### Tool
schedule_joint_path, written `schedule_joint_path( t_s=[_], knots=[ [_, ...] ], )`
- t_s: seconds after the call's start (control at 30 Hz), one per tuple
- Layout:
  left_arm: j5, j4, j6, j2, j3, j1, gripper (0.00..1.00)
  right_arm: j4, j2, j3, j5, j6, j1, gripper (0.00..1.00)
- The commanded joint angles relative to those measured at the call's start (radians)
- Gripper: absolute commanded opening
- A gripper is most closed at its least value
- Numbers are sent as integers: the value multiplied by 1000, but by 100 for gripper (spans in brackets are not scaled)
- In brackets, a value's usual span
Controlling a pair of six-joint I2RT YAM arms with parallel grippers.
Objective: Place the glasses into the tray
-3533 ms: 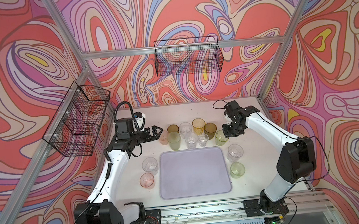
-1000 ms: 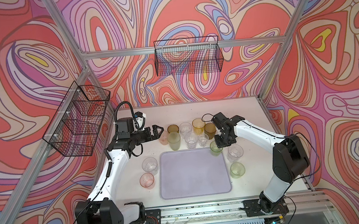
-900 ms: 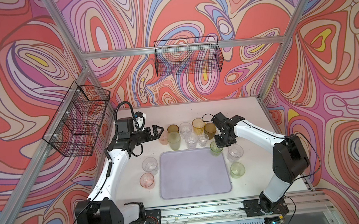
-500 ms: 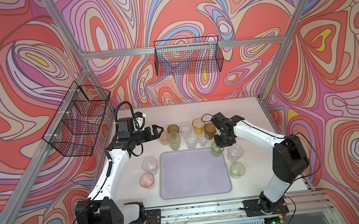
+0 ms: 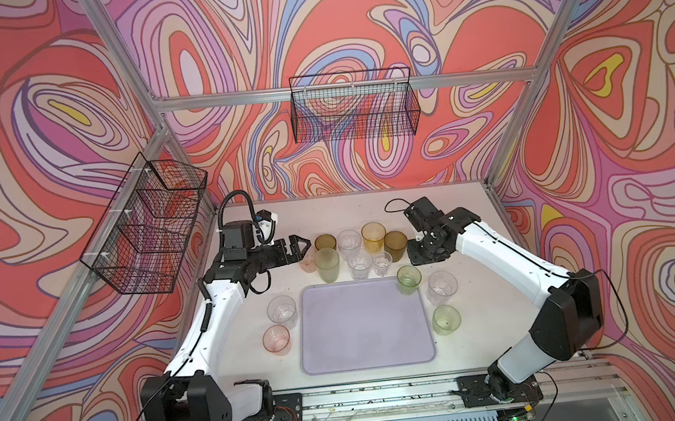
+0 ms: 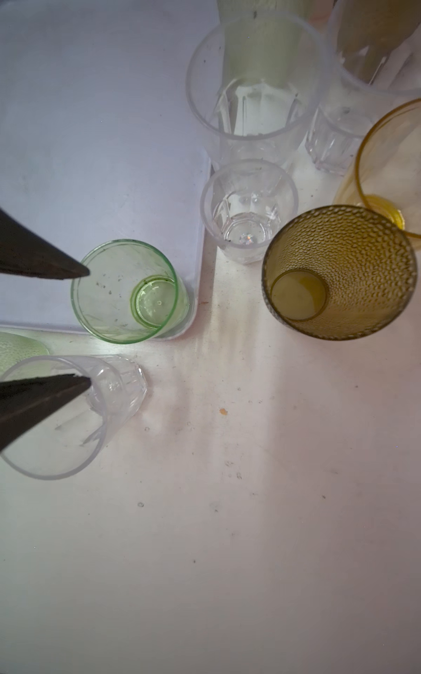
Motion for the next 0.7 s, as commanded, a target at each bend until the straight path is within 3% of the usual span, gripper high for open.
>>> schedule_joint_path(
  t_s=[0.0, 0.67],
  knots=[
    [17, -18, 25, -2, 16, -8, 100, -75, -33, 21, 25, 23, 7, 45],
    [21, -48, 59, 25, 41, -92, 100, -69, -195, -259, -5, 75, 7, 40]
  ],
)
